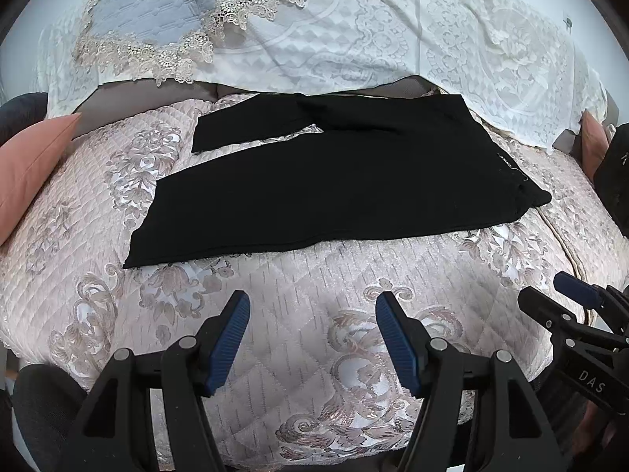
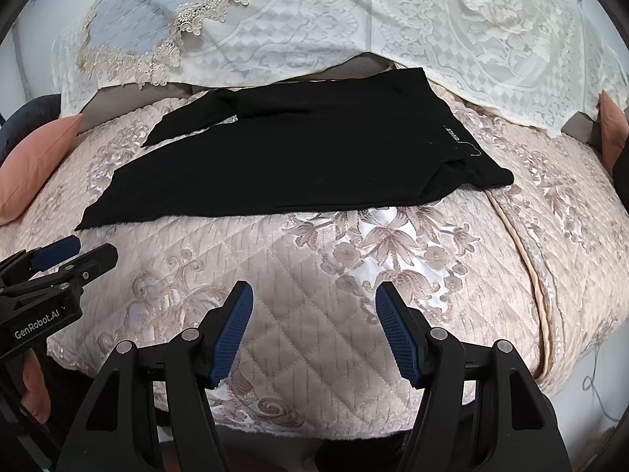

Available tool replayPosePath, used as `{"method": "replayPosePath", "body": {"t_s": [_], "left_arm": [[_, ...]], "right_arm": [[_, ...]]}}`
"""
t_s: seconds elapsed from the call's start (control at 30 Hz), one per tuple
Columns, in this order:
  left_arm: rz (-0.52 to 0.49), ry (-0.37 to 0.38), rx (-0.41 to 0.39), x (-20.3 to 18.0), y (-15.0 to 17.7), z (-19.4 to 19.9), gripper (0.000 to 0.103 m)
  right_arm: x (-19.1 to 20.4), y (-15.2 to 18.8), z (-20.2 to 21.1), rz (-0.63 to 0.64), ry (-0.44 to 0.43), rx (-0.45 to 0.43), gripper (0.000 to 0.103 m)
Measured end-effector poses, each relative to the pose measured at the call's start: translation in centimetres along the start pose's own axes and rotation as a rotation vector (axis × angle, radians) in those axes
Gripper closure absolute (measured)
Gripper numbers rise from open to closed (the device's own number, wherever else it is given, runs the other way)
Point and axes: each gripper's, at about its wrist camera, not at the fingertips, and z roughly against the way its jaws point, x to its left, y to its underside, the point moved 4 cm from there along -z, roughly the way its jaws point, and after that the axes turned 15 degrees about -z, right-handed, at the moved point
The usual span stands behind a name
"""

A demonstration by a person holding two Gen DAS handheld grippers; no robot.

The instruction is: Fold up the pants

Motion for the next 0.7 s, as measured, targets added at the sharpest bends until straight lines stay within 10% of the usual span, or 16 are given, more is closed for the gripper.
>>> {"method": "replayPosePath", "body": {"t_s": [0.7], "left_arm": [[-0.026,0.003,0.005,-0.28,0.27,-0.21,0.033]], "right_arm": [[0.37,-0.03,-0.19,0.011,-0.002,0.004,0.038]]}}
